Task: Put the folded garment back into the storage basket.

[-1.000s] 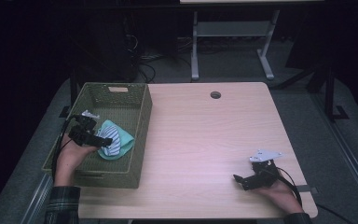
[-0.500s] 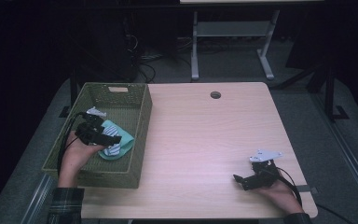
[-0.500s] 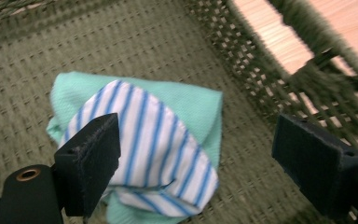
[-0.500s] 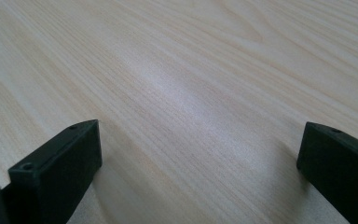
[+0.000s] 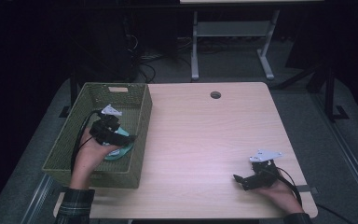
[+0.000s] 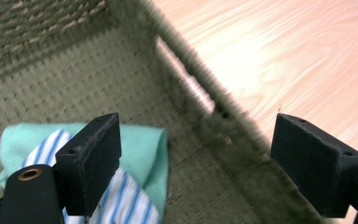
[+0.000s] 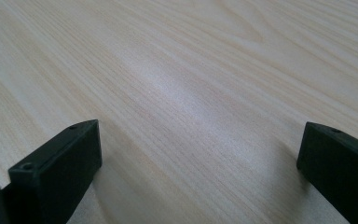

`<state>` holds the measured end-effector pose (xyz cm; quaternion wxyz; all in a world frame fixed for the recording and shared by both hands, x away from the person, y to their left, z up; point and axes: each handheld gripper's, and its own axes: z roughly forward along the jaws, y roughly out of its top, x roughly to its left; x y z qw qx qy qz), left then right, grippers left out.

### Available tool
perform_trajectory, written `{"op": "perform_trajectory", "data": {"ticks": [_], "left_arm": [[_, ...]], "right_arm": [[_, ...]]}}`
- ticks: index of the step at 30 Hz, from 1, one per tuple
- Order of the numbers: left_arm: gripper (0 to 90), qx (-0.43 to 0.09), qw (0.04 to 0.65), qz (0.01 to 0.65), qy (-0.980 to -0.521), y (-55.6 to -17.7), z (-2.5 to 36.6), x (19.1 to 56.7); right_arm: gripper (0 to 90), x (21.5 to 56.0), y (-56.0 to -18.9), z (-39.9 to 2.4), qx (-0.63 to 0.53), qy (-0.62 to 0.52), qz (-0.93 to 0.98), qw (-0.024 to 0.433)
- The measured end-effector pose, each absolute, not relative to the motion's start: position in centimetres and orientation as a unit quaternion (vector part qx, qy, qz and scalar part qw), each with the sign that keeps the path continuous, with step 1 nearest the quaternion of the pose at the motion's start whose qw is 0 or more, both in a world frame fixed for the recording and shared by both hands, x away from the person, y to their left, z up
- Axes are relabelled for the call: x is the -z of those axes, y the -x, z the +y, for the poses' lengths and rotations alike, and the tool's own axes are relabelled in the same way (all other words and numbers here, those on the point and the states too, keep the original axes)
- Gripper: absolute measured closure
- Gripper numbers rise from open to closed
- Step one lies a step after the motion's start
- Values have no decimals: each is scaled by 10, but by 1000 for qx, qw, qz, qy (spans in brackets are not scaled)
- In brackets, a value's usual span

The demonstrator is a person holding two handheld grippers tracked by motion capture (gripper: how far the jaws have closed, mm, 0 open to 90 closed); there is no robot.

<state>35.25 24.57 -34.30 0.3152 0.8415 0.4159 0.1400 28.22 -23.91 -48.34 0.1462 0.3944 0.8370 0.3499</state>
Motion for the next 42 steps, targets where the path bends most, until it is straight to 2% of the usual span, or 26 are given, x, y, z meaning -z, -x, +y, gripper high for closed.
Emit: {"op": "perform_trajectory", "data": {"ticks": [23, 33, 42], "left_arm": [[152, -125, 344, 330, -870, -338, 159, 341], [148, -115, 358, 297, -878, -333, 122, 361], [145, -121, 367, 289, -876, -330, 105, 383]], "right_arm": [[0, 483, -282, -239, -350, -395, 837, 146], [0, 483, -282, -239, -350, -395, 837, 146], [0, 483, -282, -239, -350, -395, 837, 146]]}}
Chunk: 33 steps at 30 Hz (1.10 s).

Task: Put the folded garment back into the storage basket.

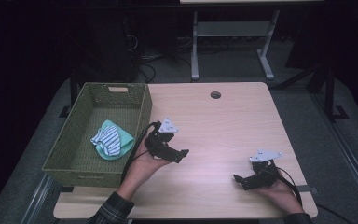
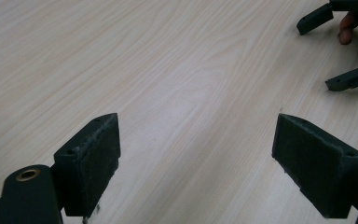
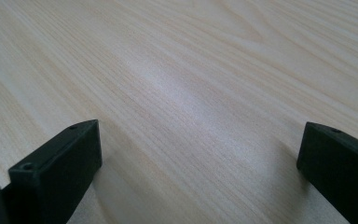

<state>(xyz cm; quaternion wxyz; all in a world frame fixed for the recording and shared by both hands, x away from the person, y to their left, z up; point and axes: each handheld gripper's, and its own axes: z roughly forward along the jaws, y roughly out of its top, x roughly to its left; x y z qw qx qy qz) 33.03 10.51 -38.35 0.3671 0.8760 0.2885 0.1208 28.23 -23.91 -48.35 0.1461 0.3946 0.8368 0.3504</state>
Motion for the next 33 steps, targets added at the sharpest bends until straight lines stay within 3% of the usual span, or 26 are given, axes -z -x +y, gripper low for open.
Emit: {"op": "perform_trajectory", "data": {"ticks": [25, 33], "left_arm": [[125, -132, 319, 279, -896, -327, 86, 463], [124, -117, 341, 276, -891, -324, 90, 472]], "right_arm": [[0, 483, -282, -239, -350, -396, 836, 145], [0, 483, -282, -239, -350, -394, 837, 144]]}}
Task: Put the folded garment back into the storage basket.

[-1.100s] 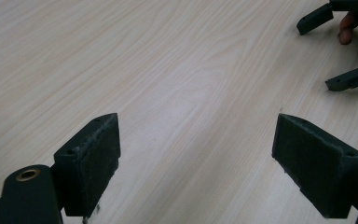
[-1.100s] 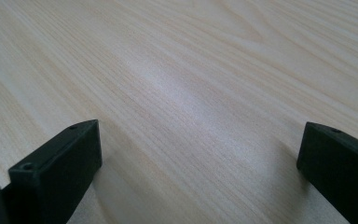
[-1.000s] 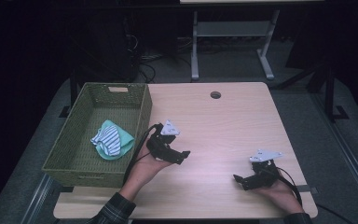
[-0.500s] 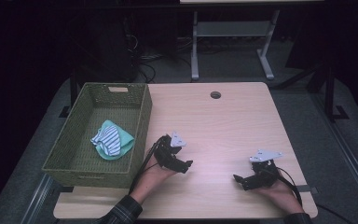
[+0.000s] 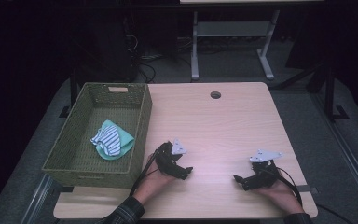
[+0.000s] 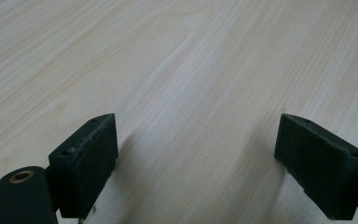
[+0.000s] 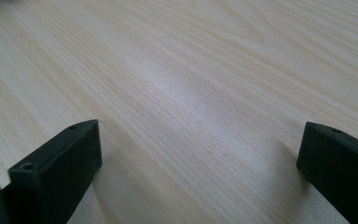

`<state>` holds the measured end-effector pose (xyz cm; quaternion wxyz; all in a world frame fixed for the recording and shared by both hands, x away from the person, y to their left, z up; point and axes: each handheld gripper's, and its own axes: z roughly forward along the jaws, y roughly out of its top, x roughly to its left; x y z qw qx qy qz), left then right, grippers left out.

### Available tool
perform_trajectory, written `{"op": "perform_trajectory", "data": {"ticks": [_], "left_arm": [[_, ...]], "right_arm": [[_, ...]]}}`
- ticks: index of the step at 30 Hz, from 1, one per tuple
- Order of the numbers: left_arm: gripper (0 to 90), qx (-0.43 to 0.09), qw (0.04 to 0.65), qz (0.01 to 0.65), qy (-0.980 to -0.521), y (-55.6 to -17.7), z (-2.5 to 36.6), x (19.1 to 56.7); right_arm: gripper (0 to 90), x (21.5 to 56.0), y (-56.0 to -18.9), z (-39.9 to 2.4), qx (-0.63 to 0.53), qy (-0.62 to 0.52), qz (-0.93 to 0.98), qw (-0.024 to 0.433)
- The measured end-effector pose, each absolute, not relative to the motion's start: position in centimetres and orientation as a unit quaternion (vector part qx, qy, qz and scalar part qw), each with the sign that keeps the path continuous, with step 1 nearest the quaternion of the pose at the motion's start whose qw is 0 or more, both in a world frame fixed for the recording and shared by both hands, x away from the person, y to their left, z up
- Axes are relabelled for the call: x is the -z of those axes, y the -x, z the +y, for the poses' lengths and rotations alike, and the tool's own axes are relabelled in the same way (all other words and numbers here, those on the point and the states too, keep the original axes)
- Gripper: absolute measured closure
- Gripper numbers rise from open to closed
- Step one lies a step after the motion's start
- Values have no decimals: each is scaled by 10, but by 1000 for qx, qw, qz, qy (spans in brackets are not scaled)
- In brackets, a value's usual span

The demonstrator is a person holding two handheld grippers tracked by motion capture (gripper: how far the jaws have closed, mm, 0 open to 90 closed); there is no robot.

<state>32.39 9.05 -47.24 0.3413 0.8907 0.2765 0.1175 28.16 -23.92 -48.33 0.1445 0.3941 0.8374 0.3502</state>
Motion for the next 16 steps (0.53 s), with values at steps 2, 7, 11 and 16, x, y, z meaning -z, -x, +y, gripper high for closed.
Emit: {"op": "perform_trajectory", "data": {"ticks": [2, 7, 11, 16], "left_arm": [[124, -110, 351, 275, -888, -324, 91, 474], [124, -114, 374, 269, -880, -323, 94, 479], [125, -114, 373, 268, -881, -323, 94, 479], [125, -114, 373, 268, -881, -323, 94, 479]], "right_arm": [[0, 483, -282, -239, -350, -394, 837, 144], [0, 483, -282, -239, -350, -394, 837, 145], [0, 483, -282, -239, -350, -394, 837, 145], [0, 483, -282, -239, -350, -394, 837, 145]]}}
